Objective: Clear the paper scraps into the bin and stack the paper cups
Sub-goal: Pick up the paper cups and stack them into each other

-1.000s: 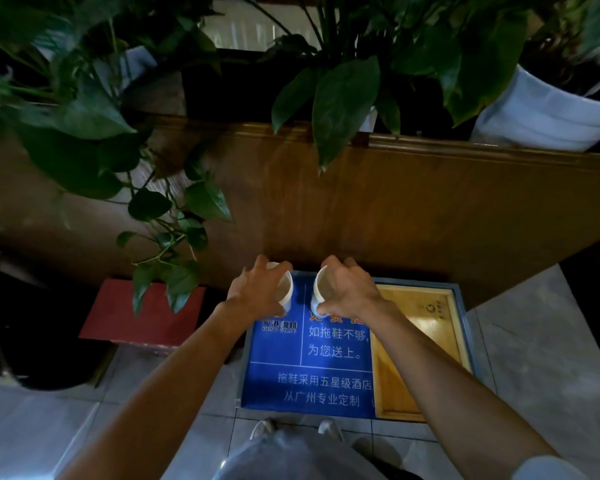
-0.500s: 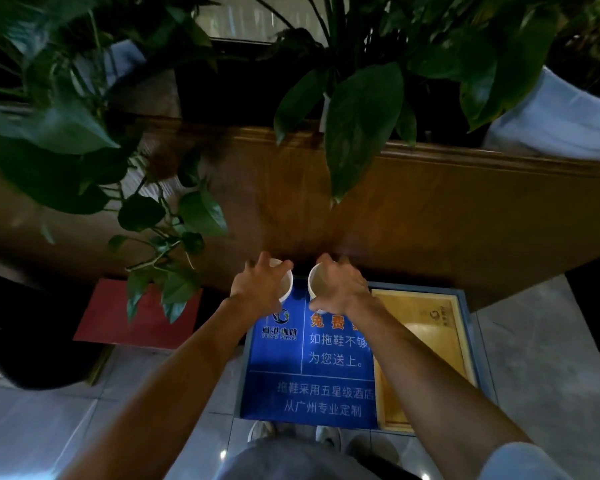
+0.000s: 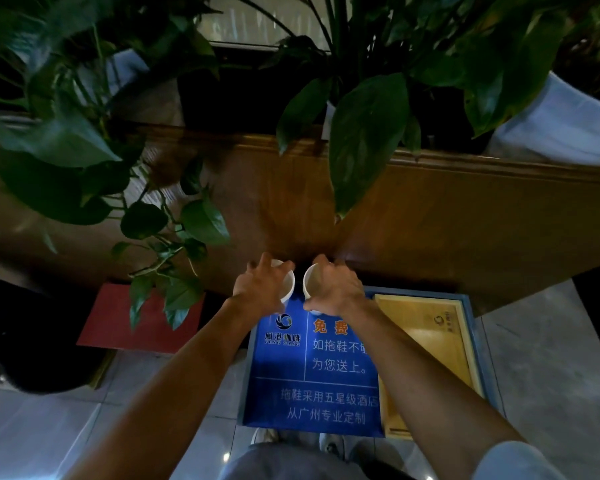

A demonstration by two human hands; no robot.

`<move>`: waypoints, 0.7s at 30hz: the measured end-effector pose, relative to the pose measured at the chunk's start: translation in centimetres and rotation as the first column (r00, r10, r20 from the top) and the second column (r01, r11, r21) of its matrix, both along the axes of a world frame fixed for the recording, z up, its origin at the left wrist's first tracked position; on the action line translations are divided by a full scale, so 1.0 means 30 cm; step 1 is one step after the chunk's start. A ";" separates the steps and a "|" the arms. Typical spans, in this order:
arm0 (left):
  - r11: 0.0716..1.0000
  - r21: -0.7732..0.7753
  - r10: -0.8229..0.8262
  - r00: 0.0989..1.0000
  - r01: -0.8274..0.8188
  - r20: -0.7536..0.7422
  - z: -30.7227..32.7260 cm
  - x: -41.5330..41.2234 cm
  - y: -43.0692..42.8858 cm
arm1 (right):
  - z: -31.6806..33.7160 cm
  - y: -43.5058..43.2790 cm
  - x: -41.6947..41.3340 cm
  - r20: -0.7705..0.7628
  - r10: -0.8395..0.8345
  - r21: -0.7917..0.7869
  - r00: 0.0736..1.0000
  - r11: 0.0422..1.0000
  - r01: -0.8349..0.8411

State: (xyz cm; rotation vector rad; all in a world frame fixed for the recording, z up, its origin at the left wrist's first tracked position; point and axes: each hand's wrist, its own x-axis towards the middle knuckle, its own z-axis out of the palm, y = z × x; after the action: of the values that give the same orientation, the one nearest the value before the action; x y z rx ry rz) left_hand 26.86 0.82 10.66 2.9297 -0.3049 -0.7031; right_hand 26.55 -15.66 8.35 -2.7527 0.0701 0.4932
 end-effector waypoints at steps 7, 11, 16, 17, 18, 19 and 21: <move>1.000 0.024 0.014 0.999 -0.014 -0.032 0.012 0.004 -0.014 | 0.001 0.017 0.016 -0.012 -0.012 -0.012 1.000 1.000 0.012; 1.000 0.026 0.014 0.999 -0.013 -0.032 0.010 0.004 -0.010 | 0.005 0.021 0.017 -0.018 -0.029 -0.005 0.999 1.000 0.028; 1.000 0.019 -0.003 0.999 0.004 -0.054 0.004 -0.018 -0.003 | 0.007 0.030 -0.026 -0.030 -0.054 -0.001 0.998 0.999 0.054; 1.000 0.020 -0.004 0.999 0.005 -0.052 0.003 -0.017 -0.006 | 0.007 0.026 -0.029 -0.033 -0.055 0.005 0.998 0.998 0.055; 1.000 0.019 -0.003 0.999 0.004 -0.051 0.004 -0.019 -0.009 | 0.009 0.024 -0.032 -0.038 -0.056 0.009 0.998 0.998 0.056; 1.000 0.010 -0.014 0.999 0.014 -0.046 0.012 -0.015 -0.013 | 0.020 0.023 -0.032 -0.041 -0.068 0.006 0.997 0.998 0.068; 1.000 0.003 -0.016 0.999 0.017 -0.034 0.025 -0.002 -0.021 | 0.041 0.019 -0.020 -0.053 -0.073 0.001 0.996 0.997 0.073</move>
State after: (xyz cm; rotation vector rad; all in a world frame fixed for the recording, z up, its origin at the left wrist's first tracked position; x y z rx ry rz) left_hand 26.80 0.18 11.42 2.9177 -0.3255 -0.7555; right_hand 25.96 -15.10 9.59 -2.7231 0.1826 0.5464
